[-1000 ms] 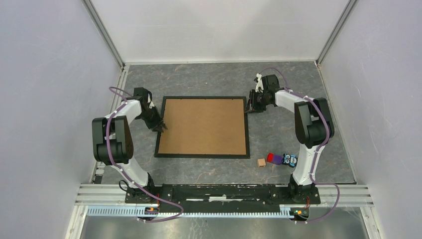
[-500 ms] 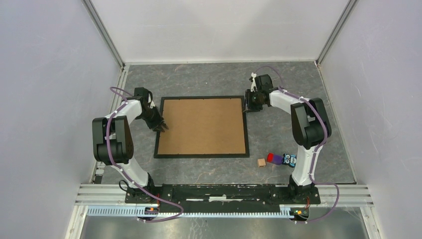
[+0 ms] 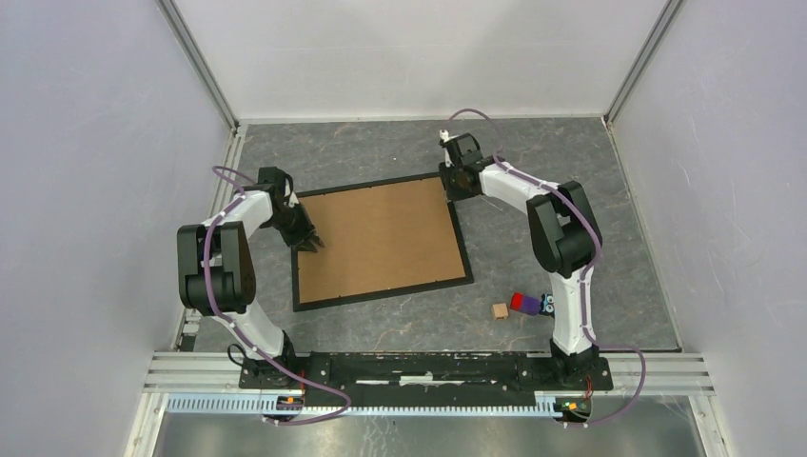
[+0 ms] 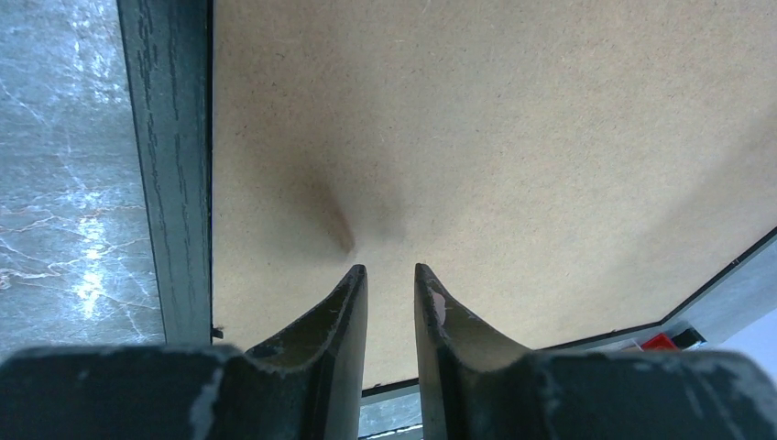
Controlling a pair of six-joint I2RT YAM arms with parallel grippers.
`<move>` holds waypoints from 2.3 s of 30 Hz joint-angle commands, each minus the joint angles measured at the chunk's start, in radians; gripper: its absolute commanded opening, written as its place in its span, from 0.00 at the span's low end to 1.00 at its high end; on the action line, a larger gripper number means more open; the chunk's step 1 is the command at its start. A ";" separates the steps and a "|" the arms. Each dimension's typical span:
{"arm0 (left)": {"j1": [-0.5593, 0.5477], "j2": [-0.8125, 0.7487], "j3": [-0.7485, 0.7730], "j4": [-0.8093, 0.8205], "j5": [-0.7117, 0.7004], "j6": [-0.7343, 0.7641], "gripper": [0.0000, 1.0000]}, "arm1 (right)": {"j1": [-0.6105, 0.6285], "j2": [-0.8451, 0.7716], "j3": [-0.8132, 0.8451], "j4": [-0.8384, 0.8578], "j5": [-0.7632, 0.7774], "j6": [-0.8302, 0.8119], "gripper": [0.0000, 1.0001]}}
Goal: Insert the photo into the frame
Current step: Install the photo frame at the center of the board.
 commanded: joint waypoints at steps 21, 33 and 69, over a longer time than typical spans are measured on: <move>-0.004 -0.168 0.000 0.034 -0.096 0.005 0.70 | -0.074 -0.257 -0.542 -0.025 0.024 -0.044 0.37; -0.007 -0.016 0.043 -0.020 -0.120 0.039 0.57 | -0.243 -0.432 -0.535 0.069 -0.419 0.031 0.41; -0.052 0.035 0.045 -0.026 -0.090 0.037 0.45 | -0.308 -0.350 -0.471 0.091 -0.433 0.042 0.34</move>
